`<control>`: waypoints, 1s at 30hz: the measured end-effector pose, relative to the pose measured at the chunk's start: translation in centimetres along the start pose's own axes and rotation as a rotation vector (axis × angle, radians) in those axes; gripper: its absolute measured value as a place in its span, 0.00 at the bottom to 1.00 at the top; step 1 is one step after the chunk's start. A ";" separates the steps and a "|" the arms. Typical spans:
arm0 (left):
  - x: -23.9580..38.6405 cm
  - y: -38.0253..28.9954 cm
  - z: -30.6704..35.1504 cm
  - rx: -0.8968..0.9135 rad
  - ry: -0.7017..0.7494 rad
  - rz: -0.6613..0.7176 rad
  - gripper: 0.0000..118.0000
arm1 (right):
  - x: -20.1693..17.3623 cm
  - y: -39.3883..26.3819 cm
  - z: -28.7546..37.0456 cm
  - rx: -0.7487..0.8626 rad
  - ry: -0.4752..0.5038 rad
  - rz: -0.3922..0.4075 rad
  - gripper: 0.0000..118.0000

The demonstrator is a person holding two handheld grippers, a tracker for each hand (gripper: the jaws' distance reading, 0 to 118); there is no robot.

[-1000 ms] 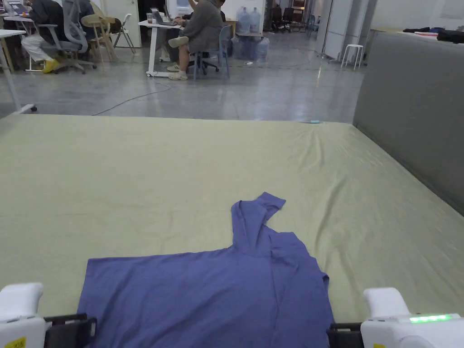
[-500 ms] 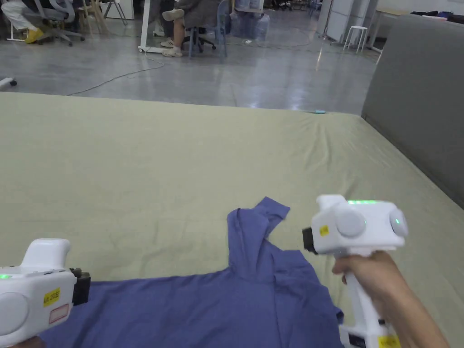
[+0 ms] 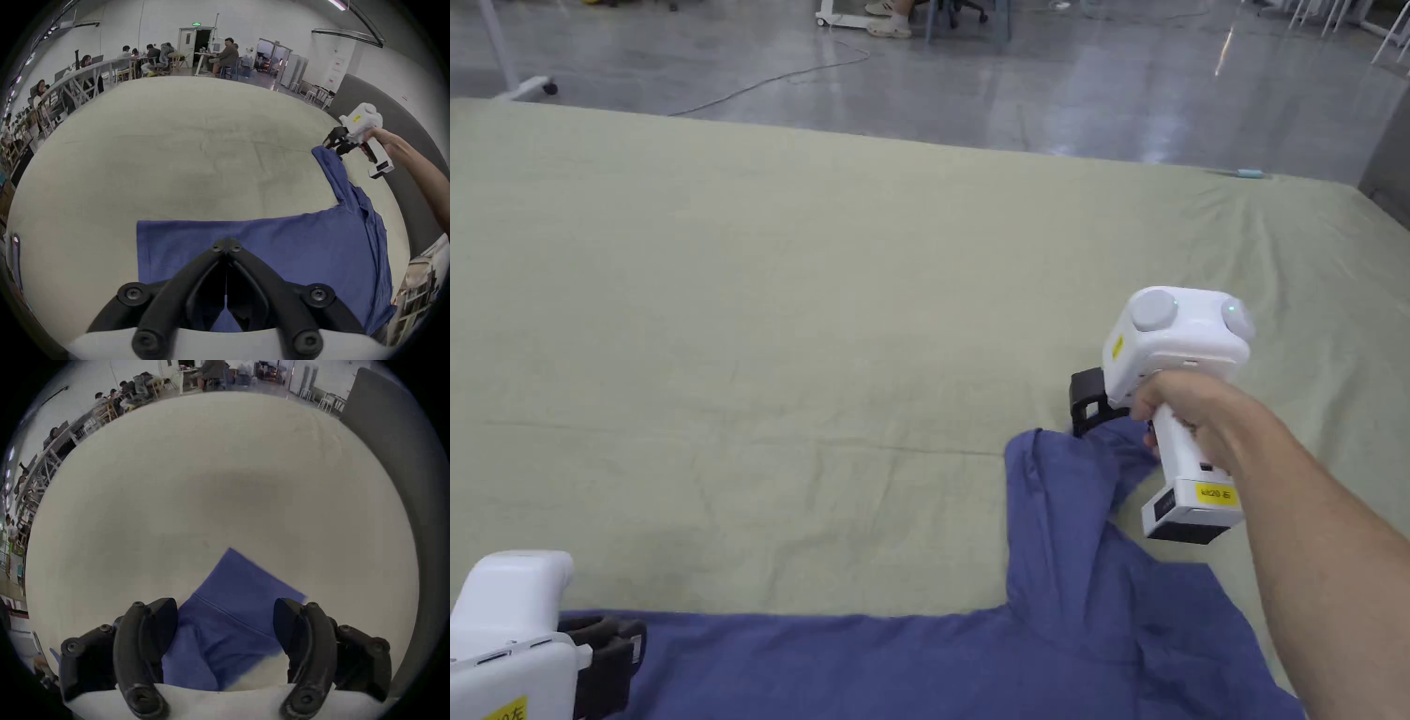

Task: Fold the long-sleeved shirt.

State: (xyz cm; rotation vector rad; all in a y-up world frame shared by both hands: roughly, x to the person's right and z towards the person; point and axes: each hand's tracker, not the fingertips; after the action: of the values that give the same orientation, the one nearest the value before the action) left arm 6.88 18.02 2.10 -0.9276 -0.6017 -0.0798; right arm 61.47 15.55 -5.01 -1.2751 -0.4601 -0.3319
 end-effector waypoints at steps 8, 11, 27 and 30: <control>0.2 0.5 -0.1 0.008 0.009 0.018 0.00 | -1.8 -1.7 4.0 0.099 -0.057 0.004 0.00; 0.8 1.4 1.0 0.028 0.032 0.014 0.00 | -2.3 -4.0 7.6 0.120 -0.020 0.044 0.00; 2.9 -4.0 14.3 0.133 -0.003 -0.025 0.00 | -0.7 -40.3 24.9 0.462 -0.007 0.091 0.00; 3.6 -5.4 15.3 0.121 -0.004 -0.032 0.00 | -1.2 -44.1 20.4 0.348 -0.014 0.114 0.00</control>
State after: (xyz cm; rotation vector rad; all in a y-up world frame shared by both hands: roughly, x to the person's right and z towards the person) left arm 1.23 27.21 14.73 -0.8010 -0.6185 -0.0695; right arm 36.23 23.55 35.71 -0.9595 -0.4337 -0.1383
